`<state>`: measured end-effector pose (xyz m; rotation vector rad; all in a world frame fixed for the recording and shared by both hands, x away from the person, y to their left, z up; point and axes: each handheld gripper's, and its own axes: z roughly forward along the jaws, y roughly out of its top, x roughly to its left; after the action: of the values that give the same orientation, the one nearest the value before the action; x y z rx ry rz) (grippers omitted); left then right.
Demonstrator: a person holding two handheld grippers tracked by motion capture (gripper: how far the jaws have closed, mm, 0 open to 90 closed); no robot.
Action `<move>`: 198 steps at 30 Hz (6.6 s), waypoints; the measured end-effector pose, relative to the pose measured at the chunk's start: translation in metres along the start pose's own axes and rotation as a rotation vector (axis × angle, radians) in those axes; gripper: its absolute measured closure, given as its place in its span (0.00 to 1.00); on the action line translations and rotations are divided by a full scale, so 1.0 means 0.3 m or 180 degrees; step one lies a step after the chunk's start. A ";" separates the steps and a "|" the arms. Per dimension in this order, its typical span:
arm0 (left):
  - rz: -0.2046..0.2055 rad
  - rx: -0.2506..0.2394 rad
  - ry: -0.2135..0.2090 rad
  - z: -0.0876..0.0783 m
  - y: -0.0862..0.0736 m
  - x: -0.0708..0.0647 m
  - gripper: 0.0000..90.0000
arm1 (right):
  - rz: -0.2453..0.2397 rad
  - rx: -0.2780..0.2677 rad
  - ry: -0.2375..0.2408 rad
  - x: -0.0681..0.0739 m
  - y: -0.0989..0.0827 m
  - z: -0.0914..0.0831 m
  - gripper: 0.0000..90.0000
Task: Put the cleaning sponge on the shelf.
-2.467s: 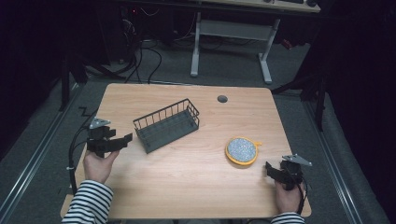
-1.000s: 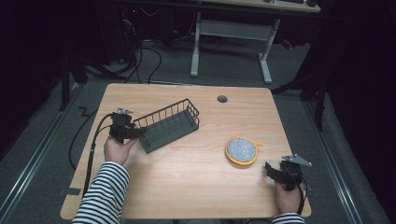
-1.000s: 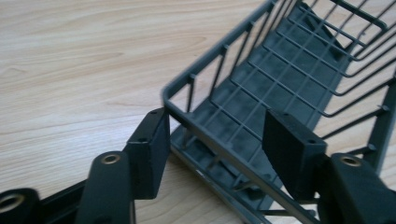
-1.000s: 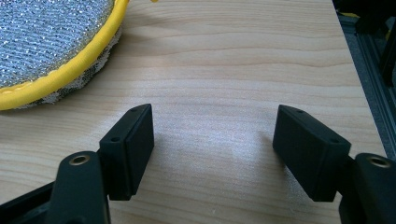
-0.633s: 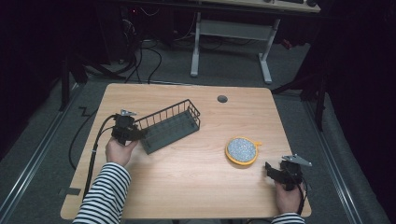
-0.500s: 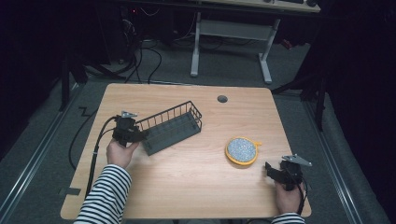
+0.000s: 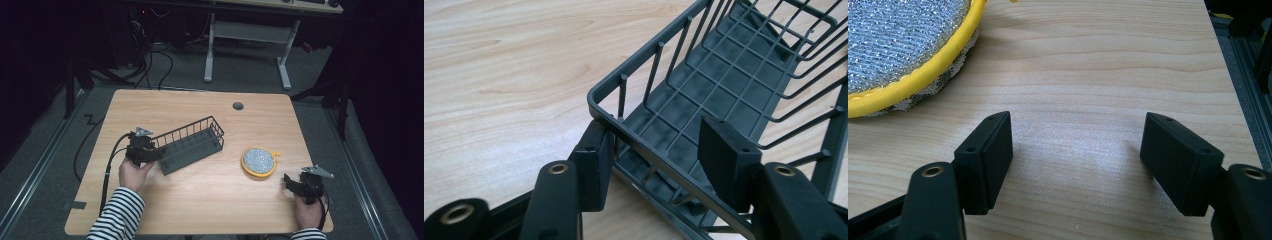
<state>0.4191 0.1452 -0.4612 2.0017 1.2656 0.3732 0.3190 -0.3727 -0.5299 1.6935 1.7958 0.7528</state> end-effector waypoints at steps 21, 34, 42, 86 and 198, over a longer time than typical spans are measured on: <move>0.0096 -0.0107 -0.0172 -0.049 -0.081 -0.100 0.54 | -0.0014 0.0000 0.0004 -0.001 0.000 0.000 0.32; 0.0220 -0.0066 -0.0247 -0.053 -0.089 -0.140 0.51 | -0.0015 0.0002 0.0006 -0.001 0.000 0.000 0.32; 0.0113 -0.0176 -0.0295 -0.093 -0.066 -0.120 0.33 | -0.0019 0.0003 0.0009 0.000 0.000 0.000 0.32; -0.0452 -0.0348 0.0287 -0.138 -0.298 0.177 0.29 | -0.0015 0.0005 0.0008 0.001 0.000 0.000 0.32; -0.0240 -0.0167 0.0819 -0.030 -0.351 0.194 0.29 | -0.0165 0.1148 0.0925 0.162 0.334 0.152 0.81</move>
<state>0.3720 0.2262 -0.5372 1.9003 1.4678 0.6368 0.4183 -0.3181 -0.4895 1.8247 2.2801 0.7138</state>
